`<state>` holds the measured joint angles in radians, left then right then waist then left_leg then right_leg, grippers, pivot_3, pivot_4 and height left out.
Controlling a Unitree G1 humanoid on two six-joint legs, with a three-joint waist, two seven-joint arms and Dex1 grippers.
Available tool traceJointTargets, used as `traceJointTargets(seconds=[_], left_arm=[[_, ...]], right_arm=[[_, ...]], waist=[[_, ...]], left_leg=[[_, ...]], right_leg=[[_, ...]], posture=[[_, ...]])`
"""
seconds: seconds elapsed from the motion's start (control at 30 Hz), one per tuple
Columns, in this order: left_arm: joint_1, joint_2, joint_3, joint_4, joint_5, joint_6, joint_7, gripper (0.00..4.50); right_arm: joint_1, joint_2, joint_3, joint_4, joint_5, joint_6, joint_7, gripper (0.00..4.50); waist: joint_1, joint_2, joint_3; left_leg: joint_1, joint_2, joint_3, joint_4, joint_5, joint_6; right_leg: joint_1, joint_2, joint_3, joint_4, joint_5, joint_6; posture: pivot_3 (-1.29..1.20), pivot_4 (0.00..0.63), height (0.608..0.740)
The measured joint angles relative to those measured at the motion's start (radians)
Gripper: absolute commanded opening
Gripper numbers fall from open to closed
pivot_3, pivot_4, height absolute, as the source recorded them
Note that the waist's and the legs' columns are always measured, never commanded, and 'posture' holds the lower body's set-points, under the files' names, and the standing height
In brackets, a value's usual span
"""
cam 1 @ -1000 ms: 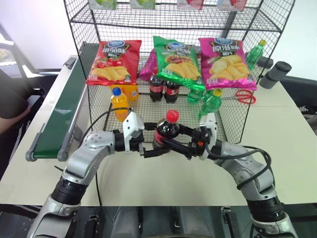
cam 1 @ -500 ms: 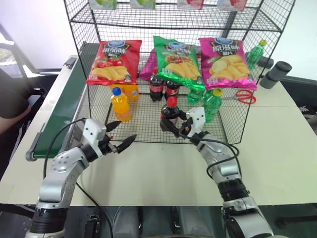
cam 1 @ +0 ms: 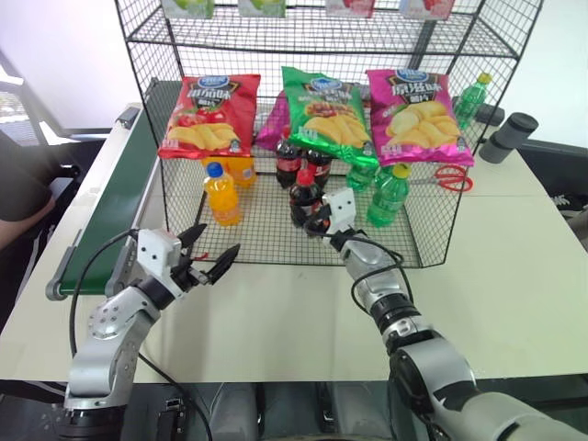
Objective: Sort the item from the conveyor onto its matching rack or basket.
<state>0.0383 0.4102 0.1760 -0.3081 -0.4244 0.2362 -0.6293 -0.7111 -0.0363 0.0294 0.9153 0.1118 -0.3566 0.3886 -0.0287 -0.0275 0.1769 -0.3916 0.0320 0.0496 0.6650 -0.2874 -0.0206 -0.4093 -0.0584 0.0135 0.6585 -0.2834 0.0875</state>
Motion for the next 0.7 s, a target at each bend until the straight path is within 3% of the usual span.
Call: traceJointTargets(seconds=[0.07,0.17,0.47,0.7], left_arm=[[-0.003,0.000,-0.004,0.000,0.000,-0.002,0.000,4.46],[-0.017,0.000,-0.006,0.001,0.000,-0.002,-0.002,4.50],[-0.054,-0.002,-0.033,0.024,0.000,-0.001,-0.010,4.50],[-0.063,0.004,-0.037,0.020,-0.027,0.107,0.026,4.50]], right_arm=[[-0.013,0.005,-0.005,0.023,0.000,-0.010,0.003,2.95],[-0.016,0.012,-0.018,0.035,0.011,-0.014,0.033,4.42],[0.013,0.003,-0.017,-0.007,0.006,-0.028,0.094,4.49],[0.168,-0.109,-0.002,-0.247,-0.005,0.036,0.179,4.49]], waist=[[-0.005,0.000,0.000],[-0.014,0.000,0.000],[-0.017,0.000,0.000],[-0.015,0.000,0.000]], left_leg=[[0.000,0.000,0.000,0.000,0.000,0.000],[0.000,0.000,0.000,0.000,0.000,0.000],[0.001,0.000,0.000,0.000,0.000,0.000],[0.000,0.000,0.000,0.000,0.000,0.000]], right_leg=[[0.000,0.000,0.000,0.000,0.000,0.000],[0.000,0.000,0.000,0.001,0.000,0.000],[0.000,-0.001,0.000,0.001,0.000,0.000],[0.000,-0.002,0.000,0.001,0.000,0.000]], posture=[[0.00,0.150,0.740],[0.00,0.150,0.740],[0.00,0.150,0.740],[0.00,0.150,0.740]])
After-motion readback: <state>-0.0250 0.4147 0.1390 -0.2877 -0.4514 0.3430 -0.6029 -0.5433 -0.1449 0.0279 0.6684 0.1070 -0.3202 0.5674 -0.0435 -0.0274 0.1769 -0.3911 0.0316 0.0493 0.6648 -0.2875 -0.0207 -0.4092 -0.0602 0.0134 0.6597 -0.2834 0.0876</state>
